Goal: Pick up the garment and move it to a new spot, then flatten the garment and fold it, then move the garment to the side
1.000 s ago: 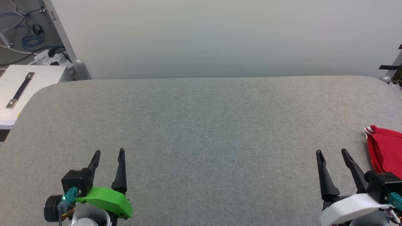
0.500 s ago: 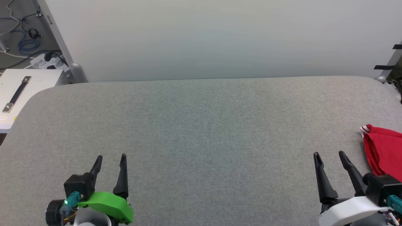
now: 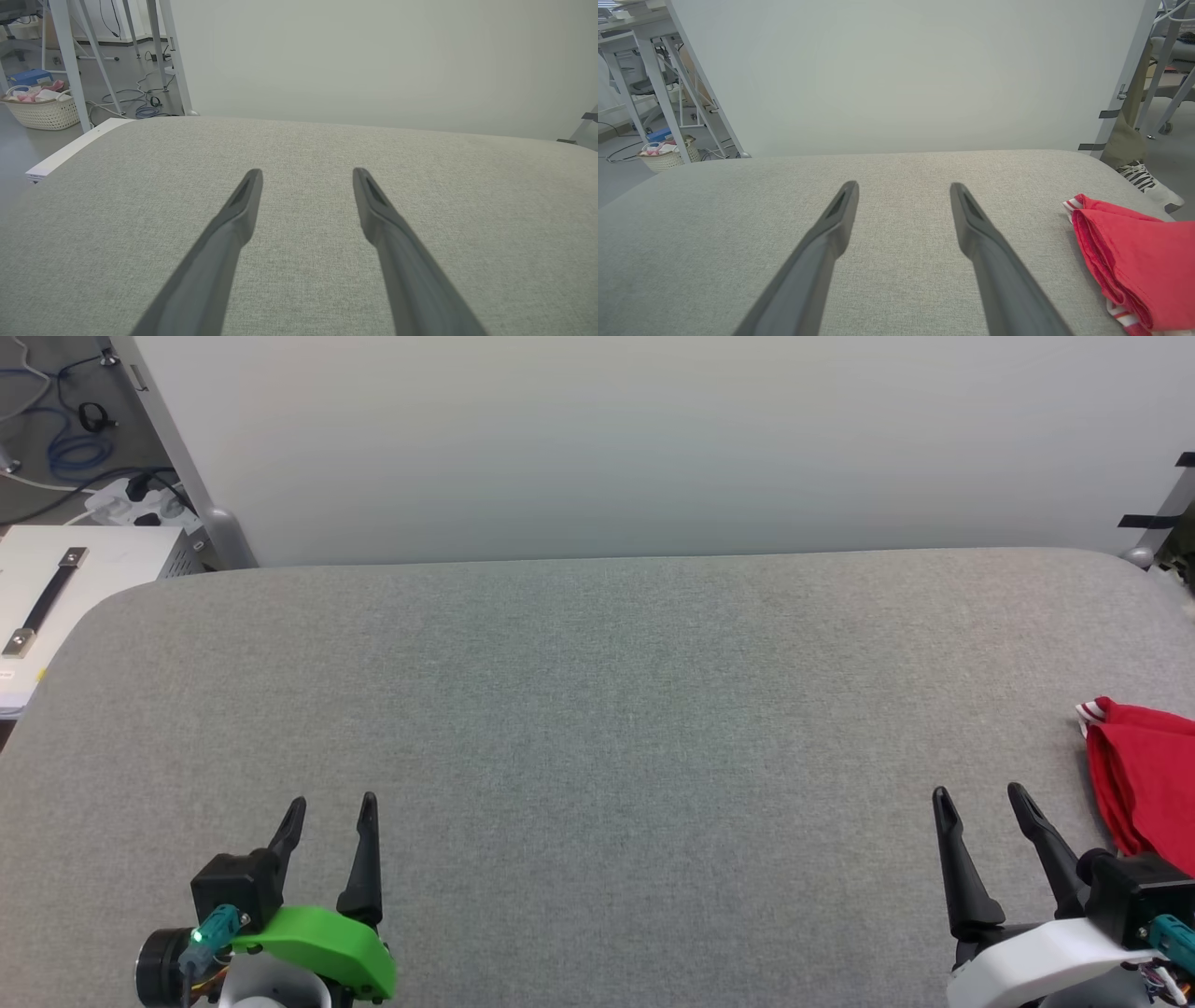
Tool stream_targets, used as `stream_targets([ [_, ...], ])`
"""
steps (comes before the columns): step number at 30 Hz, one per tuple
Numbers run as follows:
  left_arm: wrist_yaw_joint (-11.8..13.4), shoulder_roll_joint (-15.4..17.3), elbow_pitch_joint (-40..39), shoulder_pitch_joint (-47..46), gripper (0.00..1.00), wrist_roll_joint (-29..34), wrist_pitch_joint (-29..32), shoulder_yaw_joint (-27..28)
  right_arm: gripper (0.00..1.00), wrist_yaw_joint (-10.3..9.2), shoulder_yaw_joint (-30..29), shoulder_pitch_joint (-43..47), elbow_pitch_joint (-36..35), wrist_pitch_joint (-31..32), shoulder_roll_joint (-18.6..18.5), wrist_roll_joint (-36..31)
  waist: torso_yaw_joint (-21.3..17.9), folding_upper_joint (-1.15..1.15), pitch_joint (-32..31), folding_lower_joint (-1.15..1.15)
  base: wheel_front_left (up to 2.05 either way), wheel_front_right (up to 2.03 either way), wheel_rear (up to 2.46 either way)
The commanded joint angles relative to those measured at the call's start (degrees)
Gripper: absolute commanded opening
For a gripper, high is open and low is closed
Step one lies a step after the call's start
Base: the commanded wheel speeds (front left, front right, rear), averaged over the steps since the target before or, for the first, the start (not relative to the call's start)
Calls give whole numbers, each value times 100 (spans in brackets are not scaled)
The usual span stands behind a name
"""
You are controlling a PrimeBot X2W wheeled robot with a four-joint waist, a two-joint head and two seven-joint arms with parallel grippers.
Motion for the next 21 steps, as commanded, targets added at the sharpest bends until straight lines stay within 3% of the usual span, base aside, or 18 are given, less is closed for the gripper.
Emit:
stream_targets([
  [1, 16, 59, 14, -23, 100, -25, -16, -2, 100, -4, 5, -63, -19, -41, 5, -106, 9, 0, 6, 0, 0, 0, 0],
  [4, 17, 64, 8, -22, 100, -22, -18, -5, 100, -4, -2, -71, -31, -38, 5, -136, 19, 0, 12, 0, 0, 0, 0],
  [5, 0, 17, 0, 0, 0, 1, 0, -2, 0, 0, -10, -4, -8, 0, 0, -96, 19, 0, 13, 0, 0, 0, 0],
  [21, -77, -179, -153, 26, 0, 324, 180, 182, 0, -1, 0, -113, 147, -7, 0, -190, -2, 0, 30, 0, 0, 0, 0],
])
